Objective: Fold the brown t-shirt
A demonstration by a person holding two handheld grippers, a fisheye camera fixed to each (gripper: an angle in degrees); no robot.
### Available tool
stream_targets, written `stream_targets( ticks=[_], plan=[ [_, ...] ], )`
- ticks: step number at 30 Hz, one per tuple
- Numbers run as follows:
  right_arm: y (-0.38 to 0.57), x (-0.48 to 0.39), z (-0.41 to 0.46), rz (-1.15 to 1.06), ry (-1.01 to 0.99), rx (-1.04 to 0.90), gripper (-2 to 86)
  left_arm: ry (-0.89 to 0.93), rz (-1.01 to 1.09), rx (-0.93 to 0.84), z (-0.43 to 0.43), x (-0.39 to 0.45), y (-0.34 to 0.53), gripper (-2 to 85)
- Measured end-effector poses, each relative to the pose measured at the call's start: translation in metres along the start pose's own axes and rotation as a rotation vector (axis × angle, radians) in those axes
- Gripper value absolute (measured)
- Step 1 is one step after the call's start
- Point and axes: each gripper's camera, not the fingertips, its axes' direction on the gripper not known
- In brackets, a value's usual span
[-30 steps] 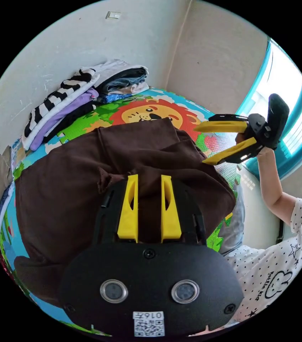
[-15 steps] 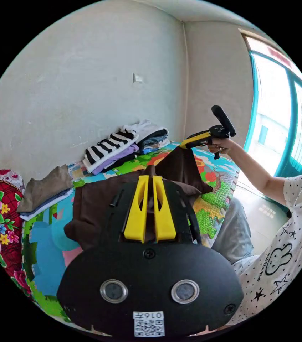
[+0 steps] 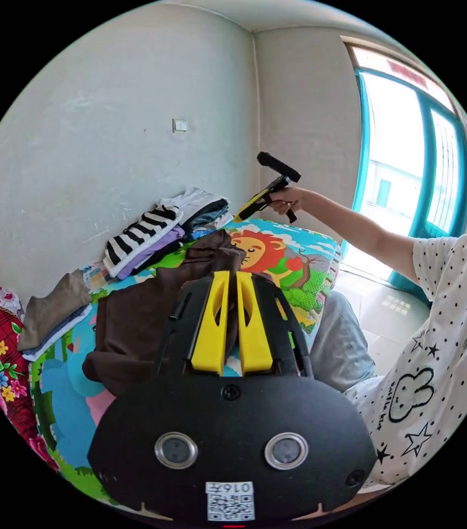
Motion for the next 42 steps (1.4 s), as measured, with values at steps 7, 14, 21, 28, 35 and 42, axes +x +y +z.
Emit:
stream_targets(
  ticks=[7, 14, 21, 28, 35, 42],
  plan=[
    [0.056, -0.047, 0.084, -0.079, -0.213, -0.213, 17.9, 0.176, 0.003, 0.035, 0.027, 0.023, -0.007, -0.7],
    [0.051, -0.034, 0.052, -0.086, -0.161, -0.073, 2.9, 0.32, 0.138, 0.101, 0.006, 0.066, -0.063, -0.6],
    [0.06, 0.021, -0.001, 0.072, -0.036, -0.123, 2.5, 0.434, 0.191, 0.021, 0.094, 0.144, -0.09, 1.1],
    [0.059, 0.045, 0.044, 0.402, 0.324, -0.182, 7.5, 0.217, 0.071, -0.163, 0.152, 0.175, -0.012, 9.5],
    [0.034, -0.065, 0.009, 0.289, 0.567, 0.104, 12.8, -0.256, -0.354, -0.253, 0.044, 0.06, 0.129, 9.2],
    [-0.009, -0.172, 0.009, 0.038, 0.349, 0.402, 12.6, -0.038, -0.557, -0.231, 0.042, 0.035, 0.231, 10.7]
  ],
)
